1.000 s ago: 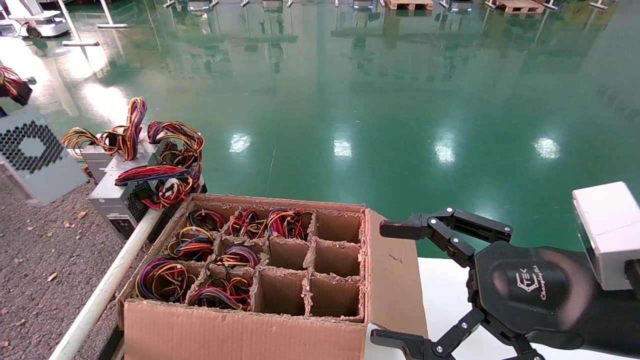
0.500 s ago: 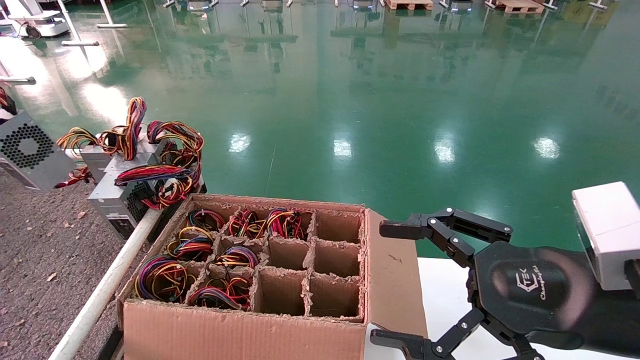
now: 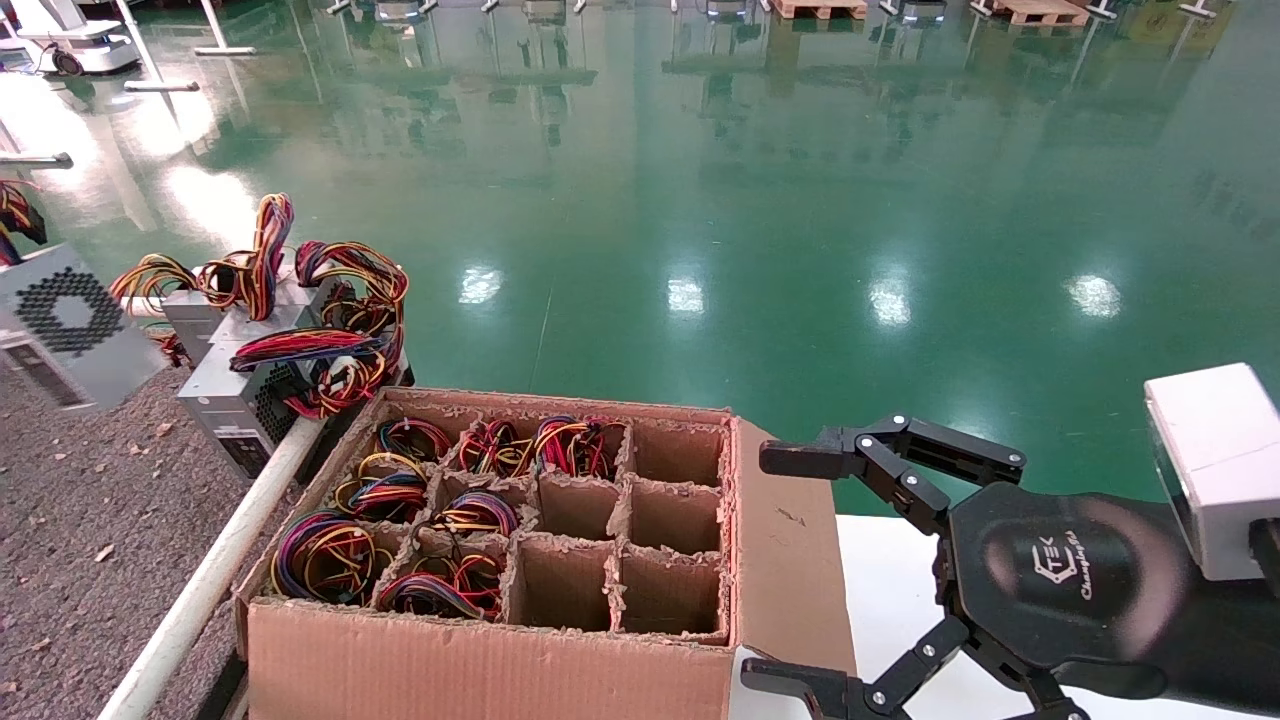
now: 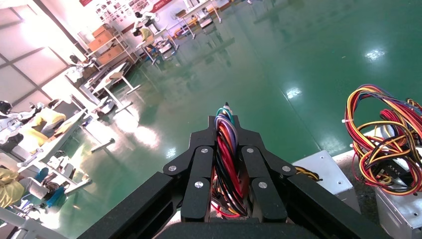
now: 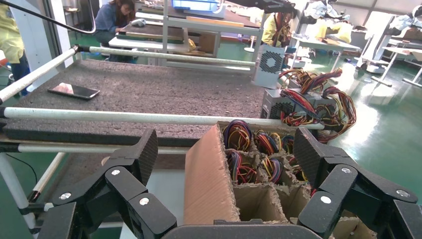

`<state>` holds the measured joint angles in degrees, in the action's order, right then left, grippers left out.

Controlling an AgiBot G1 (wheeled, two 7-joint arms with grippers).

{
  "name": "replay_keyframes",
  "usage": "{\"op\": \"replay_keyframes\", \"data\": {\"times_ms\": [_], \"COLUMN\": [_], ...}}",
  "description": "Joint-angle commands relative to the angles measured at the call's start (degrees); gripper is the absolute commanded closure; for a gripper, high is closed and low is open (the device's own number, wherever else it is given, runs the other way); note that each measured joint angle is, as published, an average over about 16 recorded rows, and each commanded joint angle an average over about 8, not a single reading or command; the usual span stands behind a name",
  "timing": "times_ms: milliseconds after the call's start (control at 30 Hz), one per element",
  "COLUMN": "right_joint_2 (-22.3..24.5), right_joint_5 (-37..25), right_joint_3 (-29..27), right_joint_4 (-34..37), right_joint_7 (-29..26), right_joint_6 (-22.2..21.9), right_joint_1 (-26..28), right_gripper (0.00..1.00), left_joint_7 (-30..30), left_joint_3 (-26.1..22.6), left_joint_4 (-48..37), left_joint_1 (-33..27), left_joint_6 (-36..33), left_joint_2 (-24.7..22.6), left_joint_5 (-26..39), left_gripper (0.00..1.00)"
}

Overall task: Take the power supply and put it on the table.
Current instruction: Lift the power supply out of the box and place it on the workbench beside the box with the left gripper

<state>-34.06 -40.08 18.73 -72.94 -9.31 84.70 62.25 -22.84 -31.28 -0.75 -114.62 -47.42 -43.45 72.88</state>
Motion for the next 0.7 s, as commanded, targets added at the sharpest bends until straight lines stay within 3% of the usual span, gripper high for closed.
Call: {"op": "replay_keyframes", "data": {"times_ms": [33, 700], "right_joint_2": [0.0, 0.0], "right_joint_5": [0.0, 0.0], "right_joint_3": [0.0, 0.0], "right_joint_4": [0.0, 0.0], "right_joint_7": [0.0, 0.0], "right_joint_6": [0.0, 0.0], "right_joint_1": [0.0, 0.0], "right_gripper": [0.0, 0.0], "left_joint_7": [0.0, -1.0], "left_joint_3": [0.0, -2.1], "left_joint_4": [0.1, 0.7], "left_joint_1": [0.3, 2.0], "left_joint_6": [0.5, -0.2], "left_joint_2": [-0.3, -3.1], "left_joint_5": [0.0, 3.1], "left_gripper": [1.0, 1.0]}}
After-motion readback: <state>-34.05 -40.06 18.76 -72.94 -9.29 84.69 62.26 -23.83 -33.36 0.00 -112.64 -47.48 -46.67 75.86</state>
